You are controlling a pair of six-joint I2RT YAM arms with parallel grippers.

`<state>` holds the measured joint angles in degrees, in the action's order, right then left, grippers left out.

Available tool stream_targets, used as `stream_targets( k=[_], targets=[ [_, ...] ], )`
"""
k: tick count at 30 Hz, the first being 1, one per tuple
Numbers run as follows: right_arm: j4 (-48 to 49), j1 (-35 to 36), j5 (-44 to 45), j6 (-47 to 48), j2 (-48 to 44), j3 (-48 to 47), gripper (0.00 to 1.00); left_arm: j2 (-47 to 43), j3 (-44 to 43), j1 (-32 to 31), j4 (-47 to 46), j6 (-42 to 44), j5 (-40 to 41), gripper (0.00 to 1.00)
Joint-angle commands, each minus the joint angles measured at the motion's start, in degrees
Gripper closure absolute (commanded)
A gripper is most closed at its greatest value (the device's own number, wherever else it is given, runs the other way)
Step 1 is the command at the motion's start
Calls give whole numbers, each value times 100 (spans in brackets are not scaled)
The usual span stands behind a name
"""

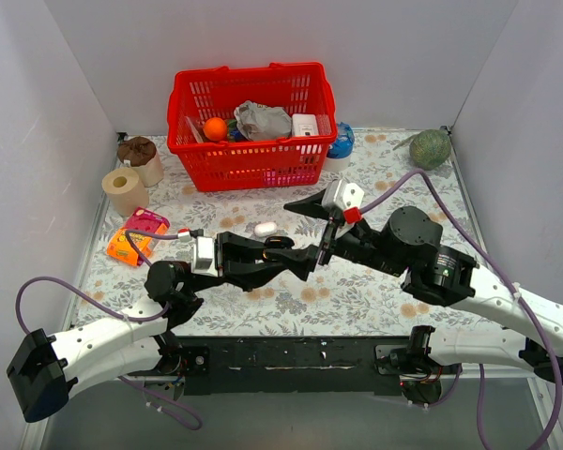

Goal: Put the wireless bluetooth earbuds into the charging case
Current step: Adjust the earbud with the charging case.

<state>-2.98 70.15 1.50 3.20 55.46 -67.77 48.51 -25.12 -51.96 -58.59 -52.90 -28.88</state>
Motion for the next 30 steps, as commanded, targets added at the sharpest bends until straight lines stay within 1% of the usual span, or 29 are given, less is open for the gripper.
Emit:
stream_targets(
  k=[1, 21, 30],
  targets=[
    [151, 16, 157, 5, 88, -290, 2, -17, -212, -24, -56, -27, 6, 100],
    [-773, 16, 386, 84, 140, -421, 2, -193, -203, -24, -83, -71, -65, 100],
    [-897, 16, 457, 146, 70, -457, 2, -175, -186, -24, -188, -124, -126, 100]
  ],
)
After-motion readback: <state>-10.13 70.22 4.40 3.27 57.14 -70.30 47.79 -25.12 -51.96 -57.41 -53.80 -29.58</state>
